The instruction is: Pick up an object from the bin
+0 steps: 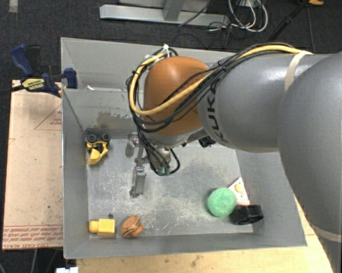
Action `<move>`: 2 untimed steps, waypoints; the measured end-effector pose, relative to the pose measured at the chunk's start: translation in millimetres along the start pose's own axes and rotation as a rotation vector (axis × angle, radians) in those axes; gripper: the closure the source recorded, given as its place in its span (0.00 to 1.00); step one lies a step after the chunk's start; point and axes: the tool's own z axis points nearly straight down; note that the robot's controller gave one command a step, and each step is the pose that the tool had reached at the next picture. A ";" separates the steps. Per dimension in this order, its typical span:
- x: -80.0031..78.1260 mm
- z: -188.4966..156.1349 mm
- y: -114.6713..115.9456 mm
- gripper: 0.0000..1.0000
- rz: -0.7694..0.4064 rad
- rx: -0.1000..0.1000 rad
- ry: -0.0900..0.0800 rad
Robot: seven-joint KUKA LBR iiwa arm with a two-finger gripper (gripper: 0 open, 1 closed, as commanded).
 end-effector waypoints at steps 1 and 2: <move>6.2 24.4 -6.9 0.00 0.072 -0.002 -0.007; 67.7 36.8 -7.3 0.00 0.083 0.001 0.000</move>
Offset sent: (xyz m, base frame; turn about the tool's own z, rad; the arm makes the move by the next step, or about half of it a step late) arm -0.0807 -0.0066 -0.0377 0.0756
